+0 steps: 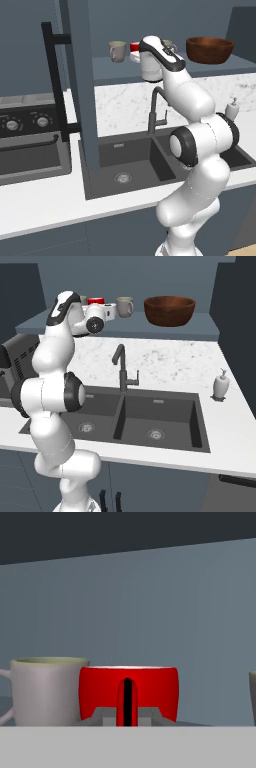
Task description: Gather all objects into one cabinet and sort the glasses and bowls to opposite sides.
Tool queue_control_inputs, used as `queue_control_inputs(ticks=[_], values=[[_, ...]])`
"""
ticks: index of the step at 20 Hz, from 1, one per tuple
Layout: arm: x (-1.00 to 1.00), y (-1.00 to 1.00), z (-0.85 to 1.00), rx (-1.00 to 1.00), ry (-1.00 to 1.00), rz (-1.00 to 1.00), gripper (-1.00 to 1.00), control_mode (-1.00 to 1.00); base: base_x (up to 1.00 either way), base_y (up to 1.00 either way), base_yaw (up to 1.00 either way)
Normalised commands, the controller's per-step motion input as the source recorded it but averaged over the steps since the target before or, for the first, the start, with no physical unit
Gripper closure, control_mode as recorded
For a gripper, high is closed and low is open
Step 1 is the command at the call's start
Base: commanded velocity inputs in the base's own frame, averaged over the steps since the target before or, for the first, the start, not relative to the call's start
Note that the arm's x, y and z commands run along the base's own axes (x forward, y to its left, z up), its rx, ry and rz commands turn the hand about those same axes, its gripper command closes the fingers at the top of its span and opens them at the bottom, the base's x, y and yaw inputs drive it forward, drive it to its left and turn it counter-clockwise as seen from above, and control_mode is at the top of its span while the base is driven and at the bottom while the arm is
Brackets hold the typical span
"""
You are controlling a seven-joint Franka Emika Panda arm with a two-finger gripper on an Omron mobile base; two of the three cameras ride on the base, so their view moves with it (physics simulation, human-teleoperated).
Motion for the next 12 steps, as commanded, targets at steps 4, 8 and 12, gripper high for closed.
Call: queue_control_inputs(ticks=[4,8,12], values=[[0.00,0.00,0.00,0.00,0.00,0.00,1.00,-1.00,0.00,0.00,0.00],[0.00,0.00,0.00,0.00,0.00,0.00,1.00,-1.00,0.00,0.00,0.00],[0.00,0.00,0.00,0.00,0.00,0.00,1.00,-1.00,0.00,0.00,0.00]])
